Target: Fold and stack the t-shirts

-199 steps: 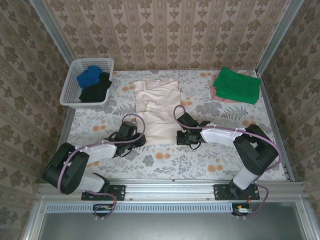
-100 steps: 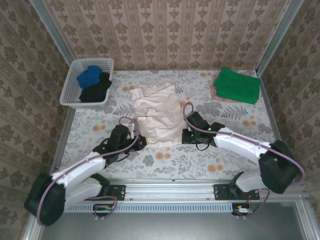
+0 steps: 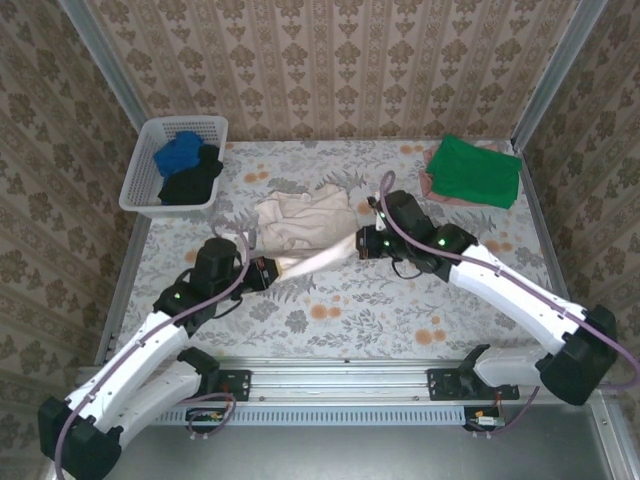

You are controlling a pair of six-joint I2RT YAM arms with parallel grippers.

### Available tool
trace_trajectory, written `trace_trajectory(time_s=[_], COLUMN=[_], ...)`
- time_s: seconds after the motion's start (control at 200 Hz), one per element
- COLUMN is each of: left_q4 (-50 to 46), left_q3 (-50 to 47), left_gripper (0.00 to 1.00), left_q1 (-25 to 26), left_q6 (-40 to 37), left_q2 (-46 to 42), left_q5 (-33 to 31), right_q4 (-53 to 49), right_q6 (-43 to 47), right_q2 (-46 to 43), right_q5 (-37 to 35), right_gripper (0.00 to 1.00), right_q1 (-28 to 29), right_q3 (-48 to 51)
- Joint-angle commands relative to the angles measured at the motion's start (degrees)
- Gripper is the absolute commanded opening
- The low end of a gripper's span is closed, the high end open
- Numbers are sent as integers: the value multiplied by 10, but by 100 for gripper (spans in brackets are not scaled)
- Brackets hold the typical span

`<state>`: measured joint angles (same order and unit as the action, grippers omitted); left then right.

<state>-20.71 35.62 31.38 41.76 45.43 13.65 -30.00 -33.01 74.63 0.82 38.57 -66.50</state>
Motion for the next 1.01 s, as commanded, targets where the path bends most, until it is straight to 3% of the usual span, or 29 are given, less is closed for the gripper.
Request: trace_trajectory(time_s=[0.0,0.27,0.325,0.665,0.775,0.895,0.95,1.0], left_q4=[-19,4,13,22,10,21,18,7], left_q3=[36,78,90,276,351,424,450,471], left_gripper=[0,0,4,8,11,25,30,33], left_q1=[-46,-139,-151,-220,-233,-259,-268,-271], left_q6=[-30,-62,-69,-139,-163,-174,-177,-180], left_q2=[30,131,161,460,548,636,661,671], left_q5=[2,21,25,94,119,188,209,205], right_q4=[13,37,41,6,-4,-33,-47,-51], right_q6=[34,37,36,28,27,26,27,25], right_q2=[66,214,242,382,423,468,490,501], right_q5=[6,84,97,105,99,90,89,89], right_gripper=[0,0,0,0,0,0,6,22], right_q1=[-15,-65,-78,-122,-129,-137,-144,-151], right_q3=[-55,-158,-171,-293,-343,-398,-424,-438])
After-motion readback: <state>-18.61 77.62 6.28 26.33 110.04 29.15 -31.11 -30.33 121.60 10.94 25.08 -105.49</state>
